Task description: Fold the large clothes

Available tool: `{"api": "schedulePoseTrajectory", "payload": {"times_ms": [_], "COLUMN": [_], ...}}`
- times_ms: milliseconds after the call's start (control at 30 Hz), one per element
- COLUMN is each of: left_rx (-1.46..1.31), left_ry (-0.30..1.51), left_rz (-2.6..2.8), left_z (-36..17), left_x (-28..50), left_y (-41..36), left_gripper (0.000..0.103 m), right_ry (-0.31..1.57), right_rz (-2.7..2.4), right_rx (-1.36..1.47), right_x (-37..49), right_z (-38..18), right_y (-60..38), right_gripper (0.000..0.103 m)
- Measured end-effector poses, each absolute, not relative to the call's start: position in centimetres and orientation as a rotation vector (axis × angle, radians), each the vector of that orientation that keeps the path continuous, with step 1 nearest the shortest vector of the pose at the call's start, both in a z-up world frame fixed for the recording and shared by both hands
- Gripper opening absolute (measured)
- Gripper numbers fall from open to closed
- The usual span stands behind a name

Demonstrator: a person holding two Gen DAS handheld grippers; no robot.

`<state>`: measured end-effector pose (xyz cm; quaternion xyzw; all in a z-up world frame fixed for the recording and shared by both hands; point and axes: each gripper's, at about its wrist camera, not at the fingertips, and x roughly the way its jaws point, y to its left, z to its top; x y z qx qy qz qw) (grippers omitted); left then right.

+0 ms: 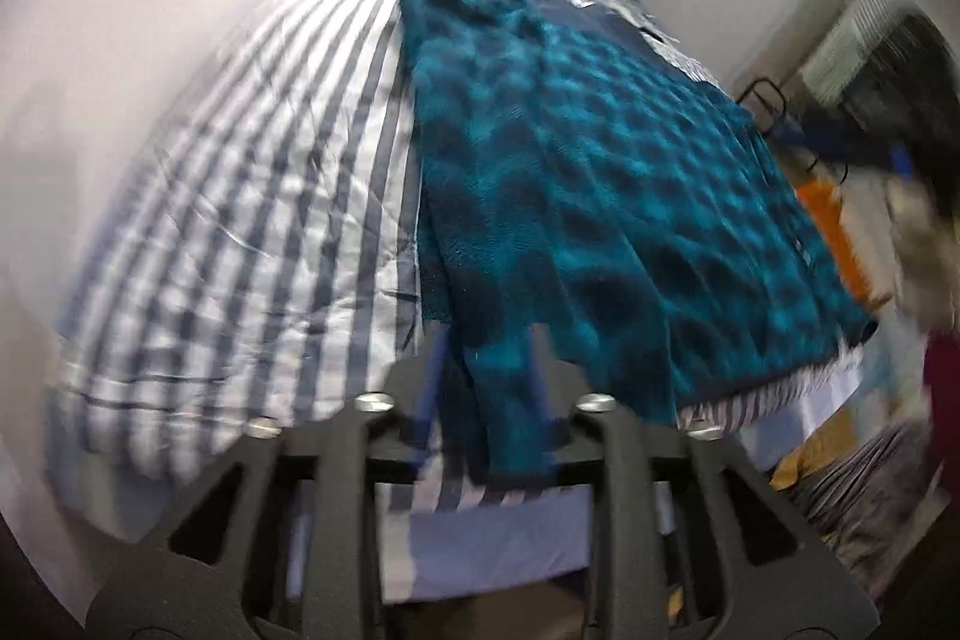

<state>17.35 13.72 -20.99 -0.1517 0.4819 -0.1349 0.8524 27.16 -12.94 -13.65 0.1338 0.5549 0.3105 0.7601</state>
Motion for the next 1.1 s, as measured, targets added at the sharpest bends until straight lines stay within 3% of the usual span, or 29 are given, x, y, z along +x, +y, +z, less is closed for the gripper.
{"api": "schedulePoseTrajectory", "payload": {"times_ms": [267,333,400,533,567,600,800,867,900,967,1000,1100], "left_rx": [-0.527,-0.552,-0.530,-0.561,-0.559,-0.537,-0.502,-0.545,-0.557,-0.574,-0.589,-0.653], "left_ry": [1.106,1.106,1.093,1.036,1.018,1.008,1.057,1.045,1.041,1.030,1.029,1.051], "left_rz": [-0.259,-0.287,-0.291,-0.286,-0.279,-0.260,-0.199,-0.211,-0.215,-0.225,-0.221,-0.245], "left_z": [-25.6,-25.7,-25.4,-23.5,-22.8,-22.4,-24.5,-24.5,-24.3,-24.2,-24.4,-25.5], "left_x": [19.1,19.3,18.9,18.0,17.9,17.5,17.5,17.2,17.2,17.0,17.0,17.6], "left_y": [15.1,15.0,14.8,15.2,15.7,15.8,15.6,16.1,16.2,16.6,16.7,16.5], "left_gripper": [0.035,0.010,0.004,0.002,0.002,0.002,0.001,0.001,0.004,0.027,0.045,0.047], "right_ry": [1.332,1.385,1.413,1.449,1.442,1.432,1.429,1.428,1.425,1.382,1.349,1.258], "right_rz": [0.664,0.669,0.661,0.654,0.653,0.658,0.631,0.641,0.655,0.682,0.686,0.672], "right_rx": [0.284,0.271,0.236,0.207,0.205,0.211,0.102,0.119,0.129,0.147,0.147,0.155], "right_x": [22.0,21.4,20.8,20.6,20.6,20.7,20.6,20.5,20.5,20.5,20.5,21.2], "right_z": [-20.7,-23.3,-24.9,-26.9,-26.6,-26.2,-27.0,-26.7,-26.3,-24.7,-23.7,-21.0], "right_y": [-9.7,-8.4,-7.4,-6.2,-6.4,-6.8,-7.1,-7.1,-7.2,-7.8,-8.0,-8.6], "right_gripper": [0.044,0.044,0.043,0.018,0.005,0.000,0.000,0.005,0.009,0.025,0.029,0.036]}}
